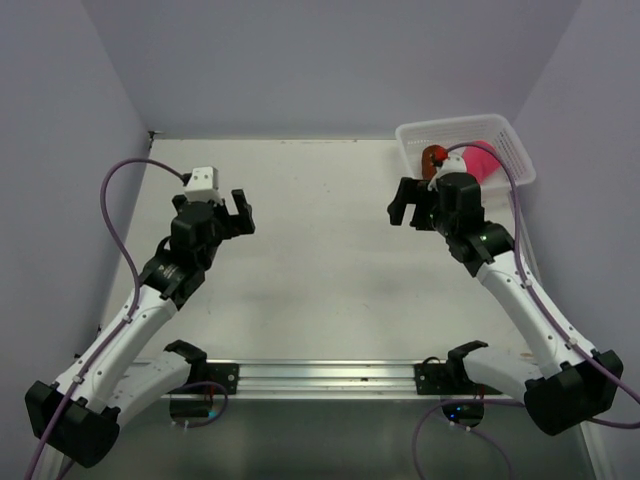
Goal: Roll the towels
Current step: Place the rolled towel into the container
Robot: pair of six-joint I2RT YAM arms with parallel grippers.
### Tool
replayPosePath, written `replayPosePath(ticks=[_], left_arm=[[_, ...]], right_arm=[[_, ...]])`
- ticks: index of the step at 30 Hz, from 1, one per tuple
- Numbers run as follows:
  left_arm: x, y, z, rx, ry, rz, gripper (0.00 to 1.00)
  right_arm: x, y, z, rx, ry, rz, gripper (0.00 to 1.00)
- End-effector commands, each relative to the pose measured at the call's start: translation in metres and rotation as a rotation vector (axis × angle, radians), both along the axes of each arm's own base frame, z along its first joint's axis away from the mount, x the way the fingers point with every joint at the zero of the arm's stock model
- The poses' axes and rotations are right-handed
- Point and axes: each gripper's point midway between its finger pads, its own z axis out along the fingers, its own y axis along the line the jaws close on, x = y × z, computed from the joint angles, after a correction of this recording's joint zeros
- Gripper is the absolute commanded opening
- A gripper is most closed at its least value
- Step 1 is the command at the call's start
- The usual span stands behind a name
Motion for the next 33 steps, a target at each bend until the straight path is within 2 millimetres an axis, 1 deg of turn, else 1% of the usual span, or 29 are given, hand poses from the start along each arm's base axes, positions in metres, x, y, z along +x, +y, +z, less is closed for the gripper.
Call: replayPosePath(ticks=[1, 4, 6, 7, 8, 9, 12, 15, 18, 25, 28, 31, 32, 33], left_arm=[[-0.004, 0.010, 0.006, 0.034, -0.009, 0.034, 1.00], [-0.007, 0.017, 0.001, 0.069, 0.003, 0.050, 1.00], [-0.009, 0.020, -0.011, 0.088, 0.022, 0.058, 1.00], [-0.012, 0.023, -0.022, 0.102, 0.036, 0.063, 1.00], [-0.013, 0.024, -0.029, 0.111, 0.043, 0.064, 1.00], [-0.014, 0.024, -0.031, 0.120, 0.047, 0.052, 1.00], [-0.013, 0.032, -0.025, 0.142, 0.036, 0.097, 1.00], [-0.013, 0.031, -0.026, 0.144, 0.039, 0.087, 1.00], [-0.012, 0.031, -0.026, 0.150, 0.037, 0.086, 1.00], [-0.011, 0.031, -0.029, 0.155, 0.050, 0.084, 1.00], [-0.010, 0.029, -0.029, 0.153, 0.049, 0.078, 1.00], [-0.010, 0.029, -0.029, 0.156, 0.052, 0.079, 1.00], [-0.010, 0.029, -0.030, 0.156, 0.056, 0.079, 0.99], [-0.010, 0.030, -0.030, 0.158, 0.054, 0.080, 1.00]], right_arm=[[-0.015, -0.022, -0.004, -0.046, 0.037, -0.087, 0.99], [-0.021, -0.025, -0.018, -0.053, 0.060, -0.099, 0.99], [-0.024, -0.026, -0.030, -0.066, 0.076, -0.088, 0.99], [-0.025, -0.025, -0.033, -0.070, 0.082, -0.078, 0.99], [-0.025, -0.023, -0.036, -0.068, 0.087, -0.073, 0.99], [-0.027, -0.019, -0.041, -0.055, 0.100, -0.055, 0.99], [-0.028, -0.018, -0.050, -0.059, 0.131, -0.046, 0.99], [-0.029, -0.017, -0.055, -0.071, 0.149, -0.036, 0.99], [-0.029, -0.015, -0.057, -0.075, 0.157, -0.018, 0.99], [-0.026, -0.021, -0.058, -0.097, 0.152, -0.046, 0.99], [-0.026, -0.022, -0.062, -0.105, 0.164, -0.049, 0.99], [-0.027, -0.018, -0.067, -0.100, 0.176, -0.025, 0.99], [-0.025, -0.018, -0.064, -0.098, 0.178, -0.035, 0.99], [-0.027, -0.019, -0.066, -0.102, 0.195, -0.038, 0.99]])
